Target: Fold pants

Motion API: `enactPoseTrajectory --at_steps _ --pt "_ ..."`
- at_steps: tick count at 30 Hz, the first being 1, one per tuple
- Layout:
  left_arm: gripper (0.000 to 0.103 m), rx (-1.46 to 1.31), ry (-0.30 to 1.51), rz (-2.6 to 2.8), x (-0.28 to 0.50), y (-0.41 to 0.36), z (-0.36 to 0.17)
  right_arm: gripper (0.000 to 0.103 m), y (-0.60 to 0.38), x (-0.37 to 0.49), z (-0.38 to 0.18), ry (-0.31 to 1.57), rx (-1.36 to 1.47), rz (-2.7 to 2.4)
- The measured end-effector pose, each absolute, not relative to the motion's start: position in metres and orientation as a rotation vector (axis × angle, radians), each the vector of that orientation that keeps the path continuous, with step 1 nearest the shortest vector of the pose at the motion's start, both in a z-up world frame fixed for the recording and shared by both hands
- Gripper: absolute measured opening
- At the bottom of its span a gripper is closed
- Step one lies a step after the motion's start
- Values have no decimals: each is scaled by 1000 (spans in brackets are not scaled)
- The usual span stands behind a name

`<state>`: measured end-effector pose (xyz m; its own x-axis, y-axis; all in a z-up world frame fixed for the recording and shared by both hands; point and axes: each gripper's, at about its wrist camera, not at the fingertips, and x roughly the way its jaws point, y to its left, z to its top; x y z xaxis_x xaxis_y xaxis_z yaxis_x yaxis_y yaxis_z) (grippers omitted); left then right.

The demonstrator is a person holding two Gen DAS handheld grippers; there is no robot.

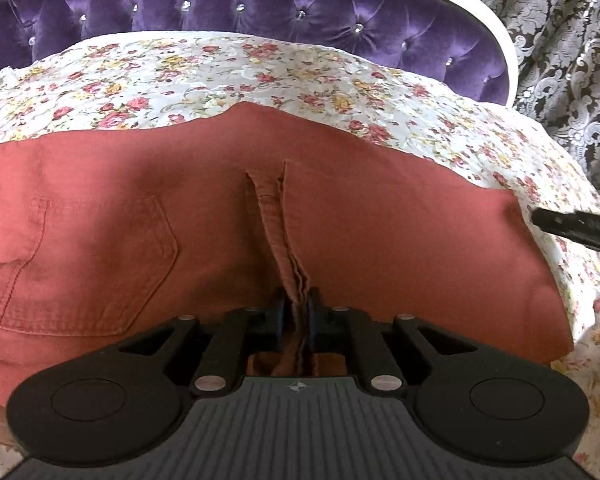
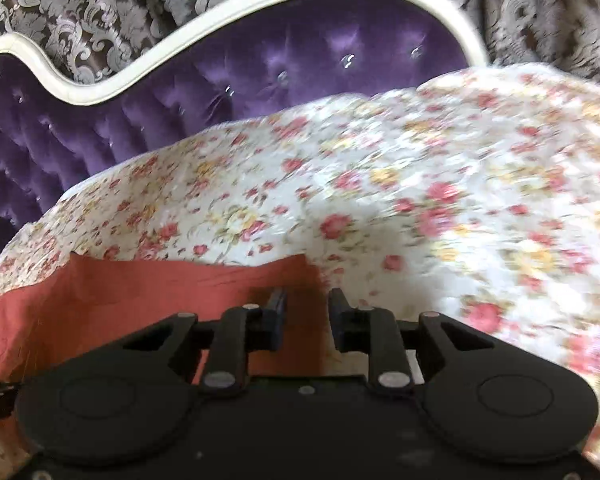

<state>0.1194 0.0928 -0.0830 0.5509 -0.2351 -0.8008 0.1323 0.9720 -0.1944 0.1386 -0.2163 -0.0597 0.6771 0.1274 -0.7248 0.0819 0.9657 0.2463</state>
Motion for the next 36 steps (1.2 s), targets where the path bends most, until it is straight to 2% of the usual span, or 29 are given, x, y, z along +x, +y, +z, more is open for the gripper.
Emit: enactPoseTrajectory --at_steps 4,7,8,9,10,12,21,27,36 --pt "14 -84 962 -199 117 87 -81 25 -197 103 -52 844 185 56" --pt "40 -58 945 -227 110 84 -79 27 -180 83 -65 912 69 49" --pt "52 -67 941 -240 107 86 -78 27 -177 76 -68 893 49 42" --pt "59 -78 939 -252 104 88 -77 27 -176 72 -68 883 45 35" --pt "77 -93 935 -266 101 92 -74 27 -177 72 -67 887 55 31" --pt "96 -114 916 -252 94 102 -68 27 -180 75 -65 904 76 9" --pt "98 -201 853 18 75 203 -50 27 -155 73 -32 812 4 59" --pt "99 -301 875 185 63 271 -64 28 -117 81 -24 806 -16 175" --pt "103 -465 889 205 67 327 -90 28 -66 87 -23 821 -69 308"
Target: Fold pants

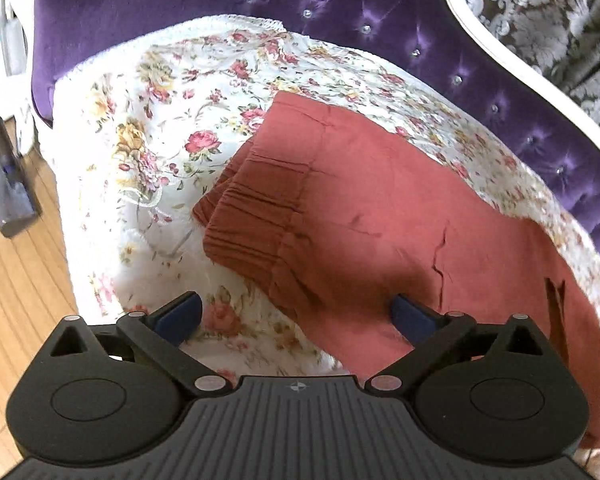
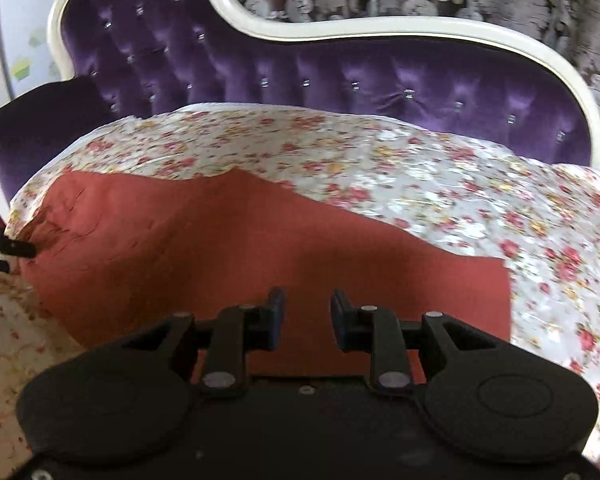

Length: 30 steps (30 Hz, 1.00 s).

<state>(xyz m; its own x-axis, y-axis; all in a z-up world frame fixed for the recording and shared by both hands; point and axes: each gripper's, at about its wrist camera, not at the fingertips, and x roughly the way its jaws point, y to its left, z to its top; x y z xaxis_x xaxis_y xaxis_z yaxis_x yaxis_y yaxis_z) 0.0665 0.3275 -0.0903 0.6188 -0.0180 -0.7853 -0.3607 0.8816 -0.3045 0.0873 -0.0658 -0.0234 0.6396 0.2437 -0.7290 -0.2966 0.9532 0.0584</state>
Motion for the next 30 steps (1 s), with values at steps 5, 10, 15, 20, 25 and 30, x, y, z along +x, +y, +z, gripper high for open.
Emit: enactPoseTrajectory --at_steps 5,10,15,20,25,30 --pt "103 -518 841 152 81 338 -94 28 -52 90 -26 839 -89 331" --pt "103 -558 707 130 80 339 -82 28 -47 91 -30 855 -109 334" --pt "101 -634 818 153 87 347 -104 29 -46 93 -32 864 -104 337" --pt "75 -750 870 162 88 355 -113 29 -43 92 -31 857 -106 355" --pt "59 -615 877 224 92 337 -98 29 -44 93 -33 860 -85 362" --pt "43 -510 786 273 78 316 -70 29 -47 90 -35 871 -53 374"
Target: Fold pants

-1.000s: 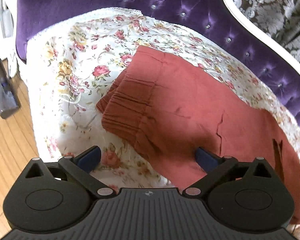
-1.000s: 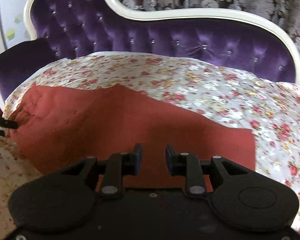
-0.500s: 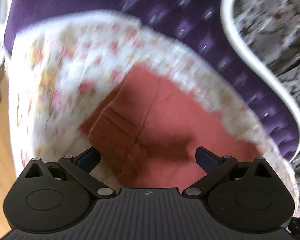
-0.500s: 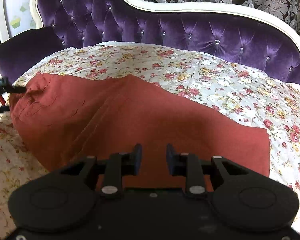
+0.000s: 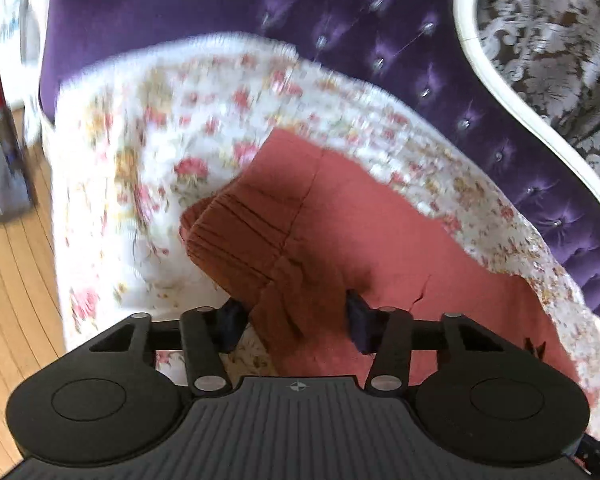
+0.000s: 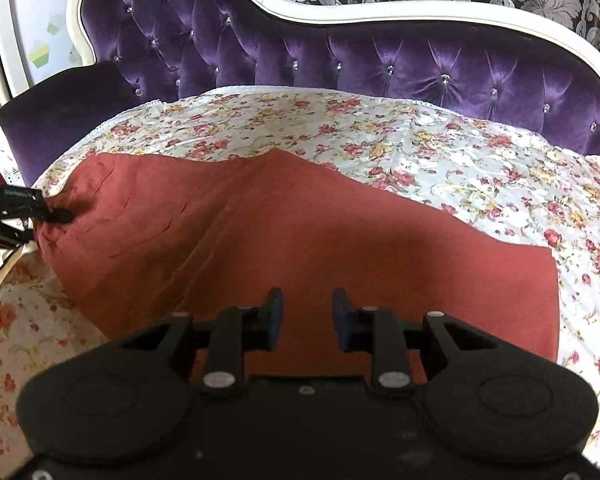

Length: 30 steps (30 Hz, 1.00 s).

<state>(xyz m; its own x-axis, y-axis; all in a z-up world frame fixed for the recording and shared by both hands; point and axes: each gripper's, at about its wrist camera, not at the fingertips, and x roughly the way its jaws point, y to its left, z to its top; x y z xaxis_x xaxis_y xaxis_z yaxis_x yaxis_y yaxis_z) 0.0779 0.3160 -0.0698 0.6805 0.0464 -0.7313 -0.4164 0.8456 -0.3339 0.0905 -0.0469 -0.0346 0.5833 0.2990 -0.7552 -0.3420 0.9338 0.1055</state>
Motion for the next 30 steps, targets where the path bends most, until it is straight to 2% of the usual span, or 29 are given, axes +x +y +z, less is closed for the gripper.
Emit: enactPoseTrajectory --at_steps 2,5,12,17,18,19,20,21,22,27,30 --pt "34 -450 744 288 77 304 -57 29 -47 90 -37 874 -50 379" --pt "26 -360 662 283 72 284 -31 29 -48 93 -48 899 -51 389" --pt "25 -123 422 106 56 194 42 30 -61 101 -64 939 50 403" --pt "26 -120 465 -54 74 144 35 30 -68 104 -64 945 99 412" --pt "28 -143 491 -65 78 142 28 30 -71 105 -62 947 109 411" --pt "38 -179 520 -73 82 143 19 30 -73 105 -61 946 116 408" --pt "54 -221 545 -79 85 148 10 30 -74 106 -61 945 120 406" --pt "63 -251 562 -78 84 154 4 30 -77 106 -60 943 124 401" --pt "78 -269 578 -62 85 162 -2 30 -78 107 -60 944 128 396" --pt "81 -322 601 65 78 221 -13 30 -81 106 -62 952 135 398" --pt "94 -362 626 132 80 266 -18 30 -78 106 -62 952 114 393"
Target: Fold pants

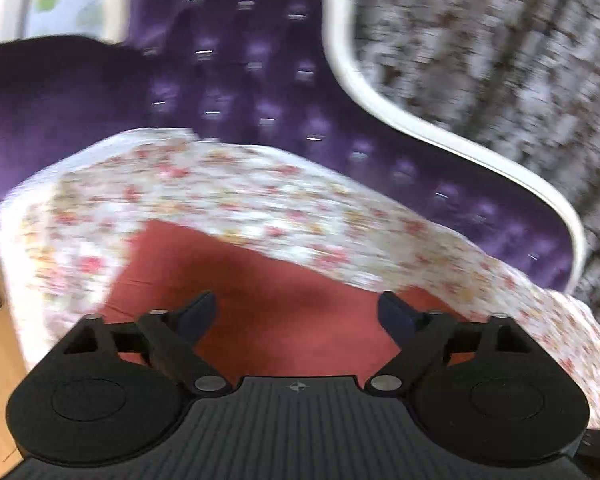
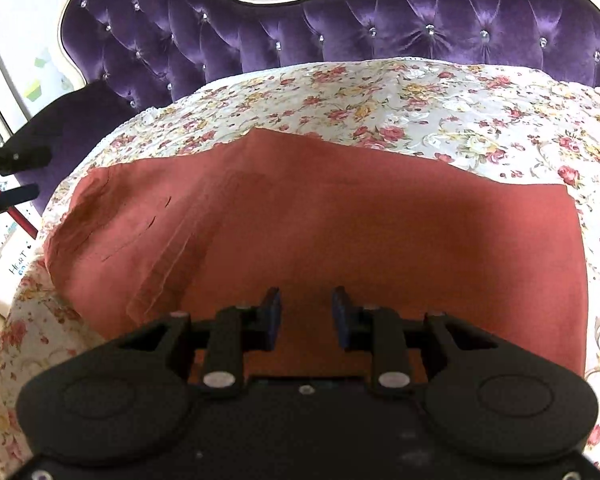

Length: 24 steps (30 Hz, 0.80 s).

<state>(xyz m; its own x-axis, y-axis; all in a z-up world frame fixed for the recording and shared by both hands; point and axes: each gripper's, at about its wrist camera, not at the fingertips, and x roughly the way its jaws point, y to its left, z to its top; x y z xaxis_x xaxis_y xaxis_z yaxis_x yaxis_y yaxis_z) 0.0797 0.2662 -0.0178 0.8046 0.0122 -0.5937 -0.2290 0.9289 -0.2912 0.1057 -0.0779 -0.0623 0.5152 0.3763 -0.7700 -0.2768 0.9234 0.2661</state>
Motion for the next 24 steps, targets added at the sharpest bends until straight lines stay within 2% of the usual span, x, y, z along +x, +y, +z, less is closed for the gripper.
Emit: enactPoseTrajectory --at_steps 5,10,15,22,24 --pt "97 -407 693 198 94 330 -36 33 -69 107 -62 954 57 391" --pt "98 -515 780 149 102 362 -70 35 -63 108 -61 961 20 386" --pt "99 -500 796 136 97 363 -89 37 -59 111 -61 971 -8 381" --pt "98 -564 727 54 73 349 -75 40 -49 113 -61 968 -81 389" --pt "97 -578 758 84 72 347 -77 41 -47 113 -60 969 -75 393"
